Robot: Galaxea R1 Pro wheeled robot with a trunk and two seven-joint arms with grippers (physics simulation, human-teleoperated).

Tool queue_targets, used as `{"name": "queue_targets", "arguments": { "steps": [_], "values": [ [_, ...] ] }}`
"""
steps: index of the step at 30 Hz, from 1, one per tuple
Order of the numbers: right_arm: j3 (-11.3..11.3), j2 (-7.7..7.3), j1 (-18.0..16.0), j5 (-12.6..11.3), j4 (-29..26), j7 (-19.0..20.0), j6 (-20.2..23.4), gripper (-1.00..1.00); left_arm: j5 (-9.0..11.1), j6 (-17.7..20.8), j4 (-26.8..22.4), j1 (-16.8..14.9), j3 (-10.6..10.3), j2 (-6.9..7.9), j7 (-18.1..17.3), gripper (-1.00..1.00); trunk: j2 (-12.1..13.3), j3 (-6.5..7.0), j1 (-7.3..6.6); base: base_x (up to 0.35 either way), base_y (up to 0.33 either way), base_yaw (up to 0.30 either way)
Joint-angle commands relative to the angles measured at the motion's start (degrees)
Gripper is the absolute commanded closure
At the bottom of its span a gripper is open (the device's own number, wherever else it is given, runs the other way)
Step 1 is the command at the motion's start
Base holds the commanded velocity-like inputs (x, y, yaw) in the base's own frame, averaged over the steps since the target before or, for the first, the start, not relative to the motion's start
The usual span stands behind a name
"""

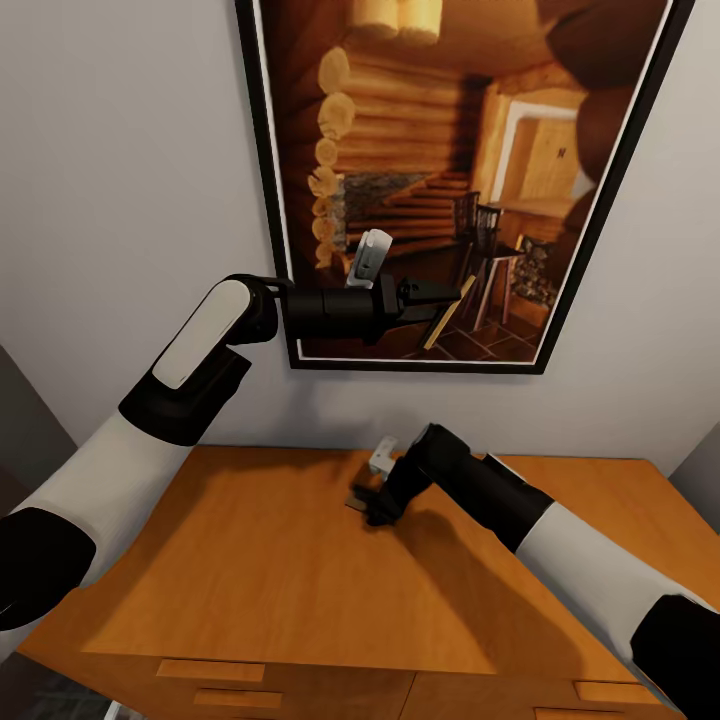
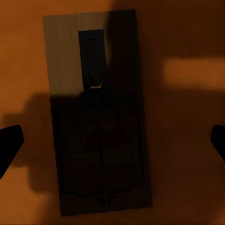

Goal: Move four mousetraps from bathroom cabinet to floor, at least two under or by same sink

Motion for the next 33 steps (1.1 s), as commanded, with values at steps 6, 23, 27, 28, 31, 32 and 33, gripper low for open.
{"name": "queue_targets", "arguments": {
  "steps": [6,23,27,28,31,32,33],
  "values": [
    [0.0,0.83,0.0,-0.03,3.12,-0.01,-0.55,-1.0,-0.08,0.01,-0.08,0.0,0.0,0.0,0.07,1.0,0.0,0.0,0.0,0.0,0.0,0.0],
    [-0.08,2.02,0.0,0.05,6.55,0.01,-3.31,1.0,-0.08,0.06,-0.11,0.0,0.09,0.0,0.07,1.0,0.0,0.0,0.0,0.0,0.0,0.0],
    [-0.09,2.03,0.0,0.08,6.45,0.11,-3.33,1.0,-0.08,0.08,-0.16,0.0,0.09,0.0,0.07,1.0,0.0,0.0,0.0,0.0,0.0,0.0],
    [-0.09,2.03,0.0,0.11,6.18,0.21,-3.33,1.0,-0.08,0.07,-0.17,0.0,0.09,0.0,0.07,1.0,0.0,0.0,0.0,0.0,0.0,0.0],
    [-0.09,2.03,0.0,-0.15,5.45,0.86,-3.28,1.0,-0.08,0.06,-0.12,0.0,0.14,0.0,0.07,1.0,0.0,0.0,0.0,0.0,0.0,0.0],
    [-0.11,2.03,0.0,-0.41,5.07,1.39,-3.19,1.0,-0.08,0.07,-0.12,0.0,0.16,0.0,0.07,1.0,0.0,0.0,0.0,0.0,0.0,0.0],
    [-0.2,2.0,0.0,-0.64,4.49,1.99,-3.06,1.0,-0.08,0.07,-0.11,0.0,0.16,0.0,0.07,1.0,0.0,0.0,0.0,0.0,0.0,0.0]
  ]
}}
